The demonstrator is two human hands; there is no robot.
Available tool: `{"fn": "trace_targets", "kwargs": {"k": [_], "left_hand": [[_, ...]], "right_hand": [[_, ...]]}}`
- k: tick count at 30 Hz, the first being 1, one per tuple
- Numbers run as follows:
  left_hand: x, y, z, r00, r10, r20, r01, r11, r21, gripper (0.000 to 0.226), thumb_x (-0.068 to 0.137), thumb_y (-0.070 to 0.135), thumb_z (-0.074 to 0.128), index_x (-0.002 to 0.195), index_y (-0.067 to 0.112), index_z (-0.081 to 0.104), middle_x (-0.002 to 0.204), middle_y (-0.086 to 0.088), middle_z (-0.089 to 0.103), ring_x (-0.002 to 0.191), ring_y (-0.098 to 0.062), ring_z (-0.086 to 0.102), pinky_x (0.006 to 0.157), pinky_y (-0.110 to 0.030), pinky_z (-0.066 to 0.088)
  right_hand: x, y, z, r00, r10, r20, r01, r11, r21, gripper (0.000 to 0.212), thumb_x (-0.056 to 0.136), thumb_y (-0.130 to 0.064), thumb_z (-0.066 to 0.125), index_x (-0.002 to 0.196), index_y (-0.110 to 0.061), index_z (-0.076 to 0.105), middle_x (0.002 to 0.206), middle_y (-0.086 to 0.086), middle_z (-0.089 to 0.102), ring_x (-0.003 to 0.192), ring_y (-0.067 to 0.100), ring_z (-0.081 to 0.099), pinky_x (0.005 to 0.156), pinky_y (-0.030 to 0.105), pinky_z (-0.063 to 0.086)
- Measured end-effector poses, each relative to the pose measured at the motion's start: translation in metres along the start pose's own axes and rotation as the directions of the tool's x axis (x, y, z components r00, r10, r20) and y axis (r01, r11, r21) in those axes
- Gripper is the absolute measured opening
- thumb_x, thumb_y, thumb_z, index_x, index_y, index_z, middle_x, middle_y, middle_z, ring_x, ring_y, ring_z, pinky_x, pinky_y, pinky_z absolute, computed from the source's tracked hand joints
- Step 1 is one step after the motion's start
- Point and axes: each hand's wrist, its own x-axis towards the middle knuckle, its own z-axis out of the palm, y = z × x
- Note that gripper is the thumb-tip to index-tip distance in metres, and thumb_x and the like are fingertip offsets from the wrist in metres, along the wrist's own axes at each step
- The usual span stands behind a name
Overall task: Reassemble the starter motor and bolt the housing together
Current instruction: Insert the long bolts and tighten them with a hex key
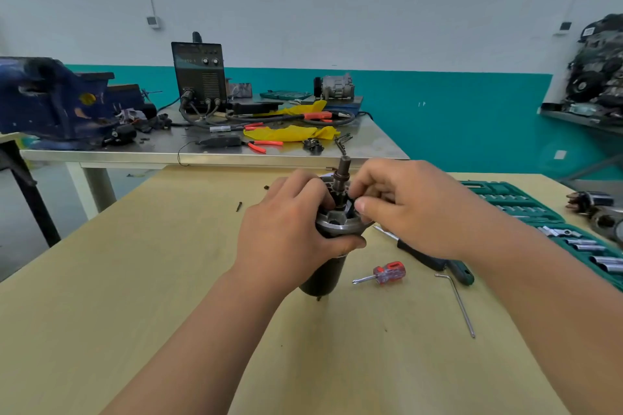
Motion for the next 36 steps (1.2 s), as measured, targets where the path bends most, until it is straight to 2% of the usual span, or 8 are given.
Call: {"fn": "trace_targets", "kwargs": {"k": [4, 9, 12, 16, 22, 27, 33, 36], "left_hand": [[-0.006, 0.008, -0.003, 0.999, 0.037, -0.037, -0.035, 0.998, 0.043, 0.056, 0.048, 0.061, 0.078, 0.073, 0.015, 0.057, 0.086, 0.002, 0.062, 0.075, -0.02, 0.057, 0.045, -0.029, 0.043], [-0.012, 0.014, -0.004, 0.997, 0.017, -0.069, -0.014, 0.999, 0.045, 0.056, 0.048, 0.058, 0.084, 0.071, 0.014, 0.058, 0.084, 0.002, 0.062, 0.076, -0.023, 0.059, 0.045, -0.033, 0.046], [-0.013, 0.016, -0.005, 0.996, 0.026, -0.084, -0.022, 0.999, 0.044, 0.055, 0.05, 0.06, 0.079, 0.069, 0.014, 0.057, 0.083, 0.002, 0.063, 0.077, -0.022, 0.059, 0.045, -0.029, 0.043], [-0.014, 0.018, -0.006, 0.995, 0.056, -0.078, -0.051, 0.997, 0.061, 0.054, 0.054, 0.062, 0.076, 0.068, 0.013, 0.057, 0.084, 0.002, 0.064, 0.078, -0.022, 0.061, 0.043, -0.032, 0.046], [-0.011, 0.018, -0.004, 0.996, 0.041, -0.075, -0.035, 0.997, 0.071, 0.051, 0.061, 0.065, 0.056, 0.068, 0.014, 0.057, 0.085, 0.003, 0.064, 0.078, -0.021, 0.061, 0.042, -0.027, 0.041], [-0.007, 0.018, -0.002, 0.998, 0.031, -0.053, -0.027, 0.997, 0.075, 0.05, 0.054, 0.062, 0.07, 0.07, 0.016, 0.057, 0.086, 0.003, 0.063, 0.077, -0.02, 0.058, 0.046, -0.031, 0.045], [0.004, 0.011, 0.002, 0.998, -0.011, 0.059, 0.008, 0.999, 0.044, 0.051, 0.054, 0.067, 0.066, 0.076, 0.022, 0.053, 0.087, 0.009, 0.054, 0.077, -0.012, 0.048, 0.053, -0.029, 0.044], [0.01, 0.008, 0.005, 0.995, -0.05, 0.083, 0.045, 0.997, 0.059, 0.05, 0.054, 0.068, 0.06, 0.076, 0.025, 0.049, 0.083, 0.012, 0.047, 0.075, -0.011, 0.045, 0.055, -0.031, 0.046]], "right_hand": [[-0.011, -0.001, 0.005, 0.996, 0.003, -0.086, -0.001, 1.0, 0.02, 0.026, 0.088, -0.02, 0.062, 0.075, -0.042, 0.058, 0.083, -0.016, 0.057, 0.071, -0.009, 0.053, 0.055, 0.01, 0.038], [-0.024, -0.004, 0.011, 0.979, -0.099, -0.176, 0.112, 0.991, 0.069, 0.019, 0.084, -0.009, 0.065, 0.078, -0.028, 0.065, 0.079, -0.014, 0.055, 0.069, 0.0, 0.053, 0.062, 0.009, 0.038], [-0.024, -0.006, 0.011, 0.97, -0.185, -0.159, 0.194, 0.98, 0.047, 0.02, 0.086, -0.011, 0.065, 0.081, -0.03, 0.061, 0.081, -0.017, 0.052, 0.074, -0.001, 0.051, 0.066, 0.009, 0.037], [-0.022, -0.003, 0.013, 0.966, -0.253, -0.056, 0.248, 0.966, -0.072, 0.014, 0.088, -0.014, 0.062, 0.087, -0.029, 0.061, 0.087, -0.018, 0.047, 0.081, -0.001, 0.048, 0.071, 0.011, 0.035], [-0.023, 0.003, 0.021, 0.947, -0.29, -0.137, 0.282, 0.956, -0.081, 0.008, 0.086, -0.014, 0.064, 0.089, -0.019, 0.069, 0.09, -0.012, 0.052, 0.082, 0.003, 0.048, 0.074, 0.011, 0.037], [-0.018, 0.005, 0.015, 0.97, -0.229, -0.085, 0.225, 0.973, -0.049, 0.011, 0.087, -0.014, 0.065, 0.091, -0.022, 0.071, 0.087, -0.019, 0.052, 0.089, 0.001, 0.048, 0.076, 0.005, 0.033], [-0.009, 0.002, 0.012, 0.976, -0.206, -0.07, 0.198, 0.974, -0.113, 0.013, 0.09, -0.017, 0.061, 0.096, -0.021, 0.072, 0.091, -0.007, 0.056, 0.086, 0.01, 0.053, 0.077, 0.027, 0.045], [-0.003, 0.001, 0.012, 0.978, -0.188, -0.087, 0.169, 0.967, -0.191, 0.016, 0.091, -0.02, 0.059, 0.098, -0.021, 0.073, 0.092, -0.005, 0.057, 0.085, 0.011, 0.053, 0.076, 0.031, 0.045]]}}
